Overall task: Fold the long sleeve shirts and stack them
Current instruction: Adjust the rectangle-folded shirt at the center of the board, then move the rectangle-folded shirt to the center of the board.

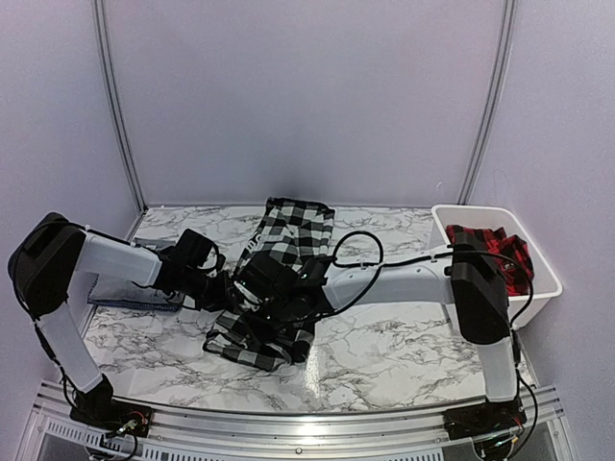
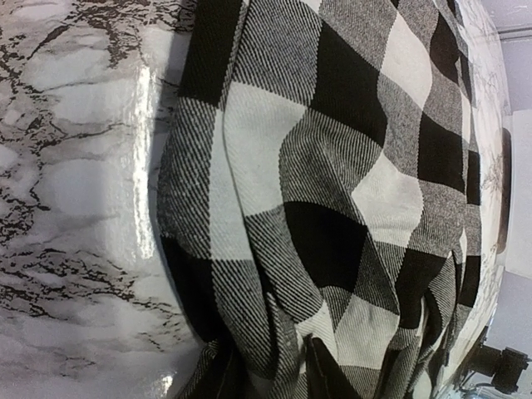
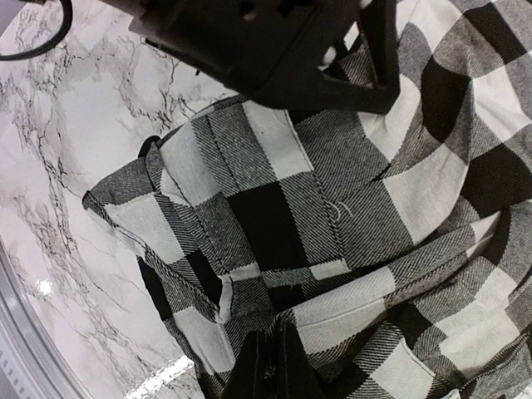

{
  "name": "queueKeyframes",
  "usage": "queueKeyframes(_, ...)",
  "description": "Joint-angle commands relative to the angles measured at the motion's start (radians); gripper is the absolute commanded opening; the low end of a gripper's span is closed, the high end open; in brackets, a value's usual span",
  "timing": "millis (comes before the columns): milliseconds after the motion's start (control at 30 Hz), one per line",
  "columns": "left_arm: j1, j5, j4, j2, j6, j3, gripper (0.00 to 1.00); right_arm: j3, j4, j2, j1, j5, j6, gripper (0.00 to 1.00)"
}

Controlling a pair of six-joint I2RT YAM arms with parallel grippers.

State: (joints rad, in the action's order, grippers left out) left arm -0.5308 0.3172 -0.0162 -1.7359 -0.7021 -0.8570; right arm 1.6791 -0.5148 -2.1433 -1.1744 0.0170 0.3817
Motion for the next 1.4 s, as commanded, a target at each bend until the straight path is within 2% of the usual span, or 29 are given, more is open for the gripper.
queueKeyframes(0, -0.007, 0.019, -0.022, -0.018, -0.005, 0.006, 0.28, 0.003, 0.044, -0.044, -0.008, -0.078, 0.015, 0.03)
queueKeyframes(100, -0.008, 0.021, -0.022, -0.016, -0.005, 0.003, 0.28, -0.032, 0.078, -0.054, -0.008, -0.122, 0.025, 0.07)
queueKeyframes(200, -0.008, 0.022, -0.016, -0.01, -0.005, -0.004, 0.29, -0.031, 0.069, -0.041, -0.007, -0.113, 0.019, 0.19)
queueKeyframes(267, -0.008, 0.02, -0.005, 0.003, -0.003, -0.011, 0.29, -0.031, 0.068, -0.003, 0.003, -0.11, 0.014, 0.27)
queueKeyframes(400, -0.008, 0.011, 0.046, 0.04, 0.015, -0.036, 0.31, -0.1, 0.11, 0.12, 0.045, -0.121, 0.028, 0.33)
queueKeyframes(500, -0.008, -0.005, 0.081, 0.077, 0.026, -0.05, 0.33, -0.218, 0.18, 0.204, 0.085, -0.151, 0.063, 0.31)
queueKeyframes(667, -0.005, -0.04, 0.152, 0.137, 0.071, -0.053, 0.34, -0.431, 0.316, 0.261, 0.119, -0.248, 0.125, 0.17)
queueKeyframes(800, -0.003, 0.009, 0.177, 0.152, 0.108, -0.014, 0.34, -0.569, 0.412, 0.27, 0.119, -0.306, 0.163, 0.11)
queueKeyframes(1067, -0.036, 0.093, 0.182, 0.159, 0.112, 0.118, 0.17, -0.679, 0.456, 0.247, 0.122, -0.354, 0.182, 0.09)
queueKeyframes(1367, -0.19, 0.087, 0.142, 0.117, 0.002, 0.183, 0.13, -0.771, 0.415, 0.334, 0.202, -0.266, 0.178, 0.08)
